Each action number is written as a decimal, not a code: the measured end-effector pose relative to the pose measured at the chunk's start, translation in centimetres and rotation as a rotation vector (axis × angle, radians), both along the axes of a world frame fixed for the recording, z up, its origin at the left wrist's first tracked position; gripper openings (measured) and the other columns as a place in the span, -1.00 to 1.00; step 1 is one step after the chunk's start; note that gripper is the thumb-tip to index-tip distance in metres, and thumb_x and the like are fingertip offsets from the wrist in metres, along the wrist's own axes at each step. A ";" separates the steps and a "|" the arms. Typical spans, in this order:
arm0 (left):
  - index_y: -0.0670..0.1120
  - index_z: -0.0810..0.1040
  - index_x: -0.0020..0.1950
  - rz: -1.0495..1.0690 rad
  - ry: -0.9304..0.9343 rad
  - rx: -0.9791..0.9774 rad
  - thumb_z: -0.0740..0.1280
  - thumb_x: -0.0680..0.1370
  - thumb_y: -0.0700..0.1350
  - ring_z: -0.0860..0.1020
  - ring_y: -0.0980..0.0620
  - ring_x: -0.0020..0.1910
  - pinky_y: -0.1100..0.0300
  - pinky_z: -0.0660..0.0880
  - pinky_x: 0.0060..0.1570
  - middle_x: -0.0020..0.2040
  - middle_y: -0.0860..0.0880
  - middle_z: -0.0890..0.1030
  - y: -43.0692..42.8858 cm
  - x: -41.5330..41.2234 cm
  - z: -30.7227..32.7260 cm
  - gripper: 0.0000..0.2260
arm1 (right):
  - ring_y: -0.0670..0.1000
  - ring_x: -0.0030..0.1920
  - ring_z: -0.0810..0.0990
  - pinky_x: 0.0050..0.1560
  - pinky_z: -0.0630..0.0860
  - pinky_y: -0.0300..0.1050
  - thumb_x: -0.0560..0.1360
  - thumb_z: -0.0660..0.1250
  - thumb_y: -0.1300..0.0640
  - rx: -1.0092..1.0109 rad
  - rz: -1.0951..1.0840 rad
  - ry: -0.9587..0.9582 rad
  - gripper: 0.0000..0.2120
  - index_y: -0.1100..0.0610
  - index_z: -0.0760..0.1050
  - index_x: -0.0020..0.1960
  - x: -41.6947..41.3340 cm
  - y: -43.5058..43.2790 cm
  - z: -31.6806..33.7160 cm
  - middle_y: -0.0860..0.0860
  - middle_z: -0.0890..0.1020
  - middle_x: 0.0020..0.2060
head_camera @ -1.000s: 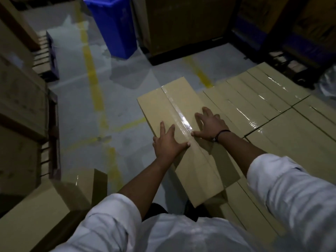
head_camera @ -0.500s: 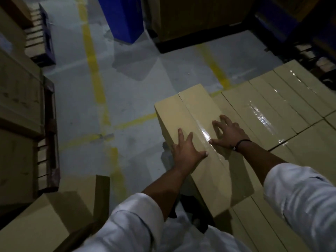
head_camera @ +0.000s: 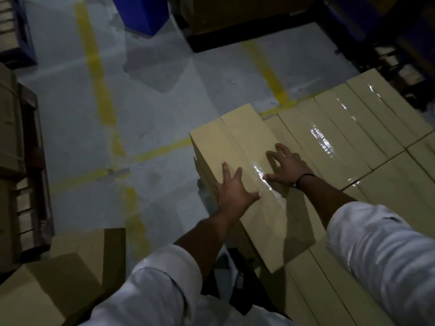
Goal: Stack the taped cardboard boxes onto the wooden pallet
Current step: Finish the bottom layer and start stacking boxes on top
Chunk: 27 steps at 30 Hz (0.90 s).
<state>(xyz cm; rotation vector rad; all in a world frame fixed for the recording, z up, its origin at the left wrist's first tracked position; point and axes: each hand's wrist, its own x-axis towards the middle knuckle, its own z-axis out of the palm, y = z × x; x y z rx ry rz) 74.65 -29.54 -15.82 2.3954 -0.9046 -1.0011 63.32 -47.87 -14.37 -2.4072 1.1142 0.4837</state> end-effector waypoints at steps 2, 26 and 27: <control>0.09 0.18 0.63 -0.001 -0.007 -0.009 0.52 0.34 0.34 0.24 -0.32 0.54 -0.11 0.31 0.42 0.67 -0.01 -0.21 -0.5 -0.1 -0.4 -0.04 | 0.29 0.43 0.30 0.36 0.39 0.20 0.34 0.50 -0.32 0.007 -0.002 -0.002 -0.13 -0.18 0.24 0.54 -0.1 -0.5 -0.1 -0.10 0.02 0.61; 0.07 0.16 0.63 -0.008 -0.041 0.015 0.50 0.40 0.32 0.17 -0.40 0.54 -0.21 0.29 0.43 0.67 -0.01 -0.18 -1.3 1.5 -0.8 -0.07 | 0.28 0.46 0.26 0.38 0.37 0.23 0.36 0.49 -0.30 0.035 0.033 -0.043 -0.15 -0.18 0.22 0.55 1.1 -2.2 -3.3 -0.11 0.00 0.61; 0.07 0.15 0.64 -0.008 -0.036 0.017 0.51 0.40 0.32 0.17 -0.40 0.54 -0.22 0.29 0.43 0.67 0.00 -0.19 -1.3 1.5 -0.8 -0.07 | 0.28 0.46 0.25 0.38 0.37 0.23 0.37 0.49 -0.29 0.035 0.032 -0.043 -0.15 -0.18 0.22 0.55 1.1 -2.2 -3.4 -0.12 0.00 0.61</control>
